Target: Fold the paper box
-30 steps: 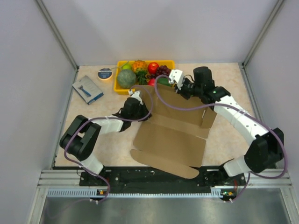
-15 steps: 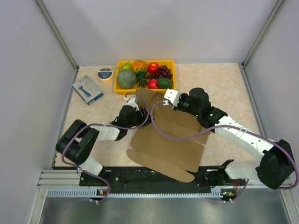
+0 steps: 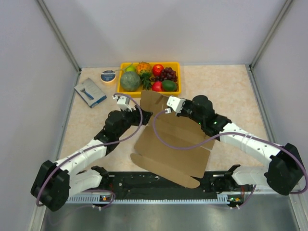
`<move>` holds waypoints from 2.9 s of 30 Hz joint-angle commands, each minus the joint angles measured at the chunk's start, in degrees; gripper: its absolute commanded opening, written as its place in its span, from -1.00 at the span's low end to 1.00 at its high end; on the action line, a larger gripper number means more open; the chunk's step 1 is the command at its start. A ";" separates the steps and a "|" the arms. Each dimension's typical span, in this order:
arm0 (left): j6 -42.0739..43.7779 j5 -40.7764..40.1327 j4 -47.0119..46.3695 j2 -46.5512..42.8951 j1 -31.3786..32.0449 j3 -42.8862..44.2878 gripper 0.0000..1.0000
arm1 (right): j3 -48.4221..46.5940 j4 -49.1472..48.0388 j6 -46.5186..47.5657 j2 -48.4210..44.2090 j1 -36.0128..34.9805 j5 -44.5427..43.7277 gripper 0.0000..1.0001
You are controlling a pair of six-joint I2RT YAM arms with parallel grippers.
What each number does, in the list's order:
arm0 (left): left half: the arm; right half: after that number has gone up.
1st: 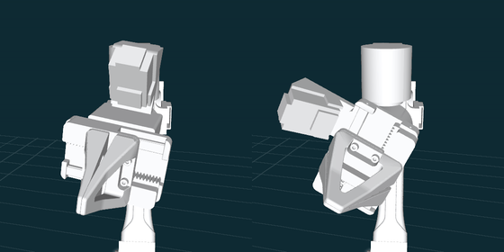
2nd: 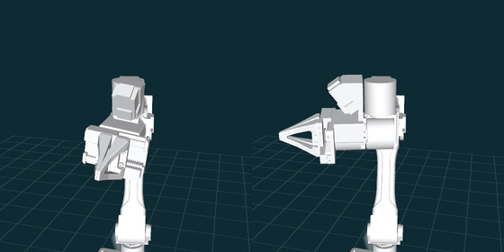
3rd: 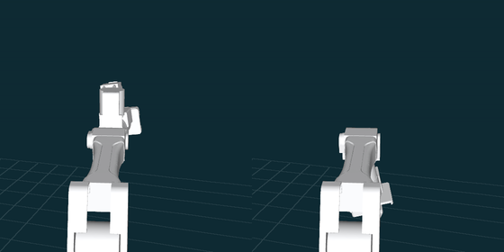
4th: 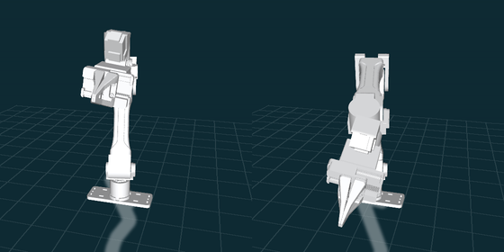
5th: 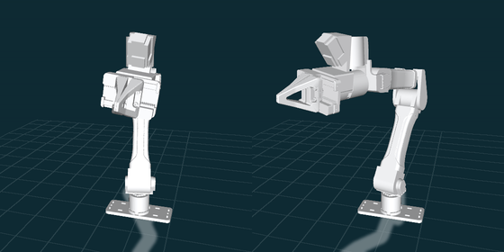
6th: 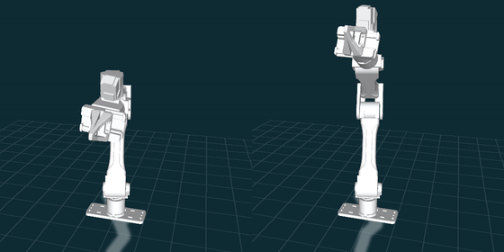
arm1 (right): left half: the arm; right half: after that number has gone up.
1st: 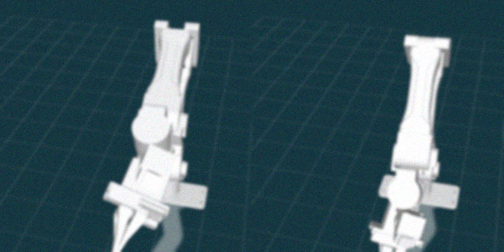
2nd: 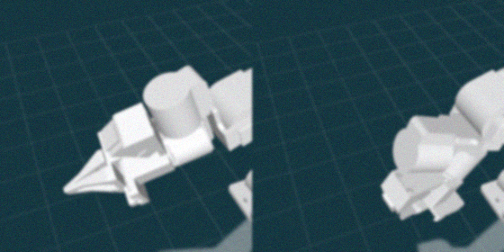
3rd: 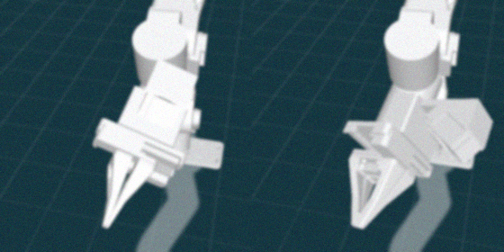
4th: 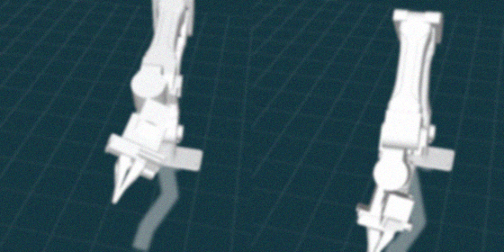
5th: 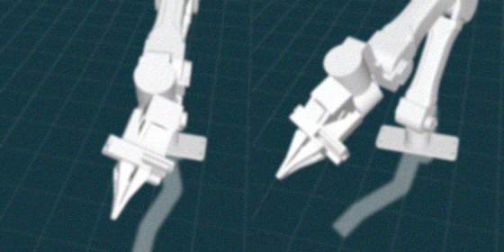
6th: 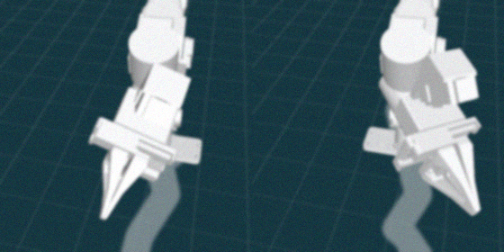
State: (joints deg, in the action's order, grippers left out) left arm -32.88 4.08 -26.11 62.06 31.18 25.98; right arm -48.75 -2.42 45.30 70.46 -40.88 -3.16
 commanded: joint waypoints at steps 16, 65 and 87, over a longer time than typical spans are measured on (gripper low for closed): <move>27.08 6.82 13.99 16.25 2.04 29.40 0.32 | -3.72 -1.36 -0.21 0.21 3.26 7.46 -1.00; 20.40 -24.47 14.07 18.80 7.49 29.48 -1.00 | 9.29 -6.73 -74.39 1.96 0.80 -63.02 0.82; 22.69 -27.90 10.29 16.16 7.41 24.91 -1.00 | 20.37 3.73 -64.41 -24.66 27.17 -28.44 0.52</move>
State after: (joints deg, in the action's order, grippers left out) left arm -10.81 -24.91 -11.44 80.95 38.52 52.03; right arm -25.89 1.85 -25.50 46.41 -16.80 -51.51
